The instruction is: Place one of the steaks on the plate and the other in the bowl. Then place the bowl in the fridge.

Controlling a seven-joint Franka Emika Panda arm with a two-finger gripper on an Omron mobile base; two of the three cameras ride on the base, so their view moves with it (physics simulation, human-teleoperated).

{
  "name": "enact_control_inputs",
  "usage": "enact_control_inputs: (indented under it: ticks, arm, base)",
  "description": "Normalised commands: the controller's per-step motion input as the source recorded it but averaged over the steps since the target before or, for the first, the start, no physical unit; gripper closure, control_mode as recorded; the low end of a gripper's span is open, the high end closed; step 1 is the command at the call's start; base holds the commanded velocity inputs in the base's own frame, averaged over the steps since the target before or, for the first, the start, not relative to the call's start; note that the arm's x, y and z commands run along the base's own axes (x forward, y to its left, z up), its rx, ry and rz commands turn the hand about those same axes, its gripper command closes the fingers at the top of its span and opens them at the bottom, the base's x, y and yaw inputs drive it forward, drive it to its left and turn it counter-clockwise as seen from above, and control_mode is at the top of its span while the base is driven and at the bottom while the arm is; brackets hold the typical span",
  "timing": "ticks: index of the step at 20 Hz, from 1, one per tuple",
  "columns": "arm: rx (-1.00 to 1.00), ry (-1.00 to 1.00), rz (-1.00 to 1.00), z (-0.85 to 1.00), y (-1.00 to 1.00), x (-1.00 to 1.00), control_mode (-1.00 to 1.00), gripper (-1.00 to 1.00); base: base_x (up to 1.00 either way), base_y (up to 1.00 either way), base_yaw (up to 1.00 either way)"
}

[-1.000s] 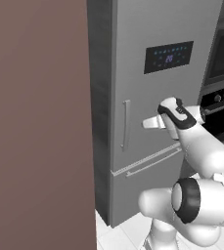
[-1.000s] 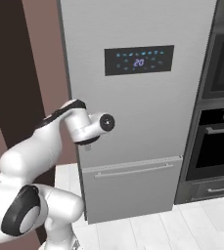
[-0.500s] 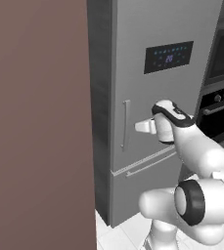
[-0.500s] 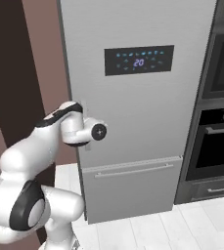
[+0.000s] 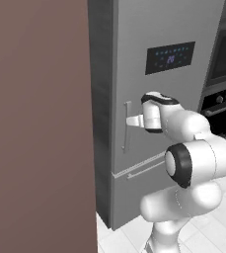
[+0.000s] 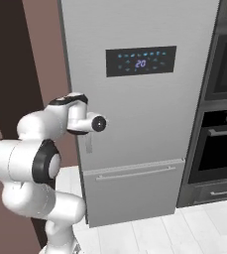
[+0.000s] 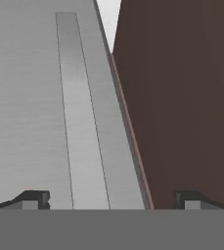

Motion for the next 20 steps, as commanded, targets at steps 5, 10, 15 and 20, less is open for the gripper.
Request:
enact_control_inputs:
  ticks: [5, 10, 15, 20]
  arm:
    - [0.0, 0.07, 0.0, 0.0, 0.0, 0.78, -1.0, -1.0]
    - [0.0, 0.01, 0.0, -0.18, 0.15, 0.65, -1.0, -1.0]
    - [0.0, 0.0, 0.0, -0.39, 0.51, 0.62, -1.0, -1.0]
    - [0.0, 0.0, 0.0, -0.17, 0.39, 0.56, -1.0, 1.0]
  base:
    - [0.0, 0.0, 0.0]
    - [0.0, 0.0, 0.0]
    - [0.0, 0.0, 0.0]
    - [0.0, 0.0, 0.0]
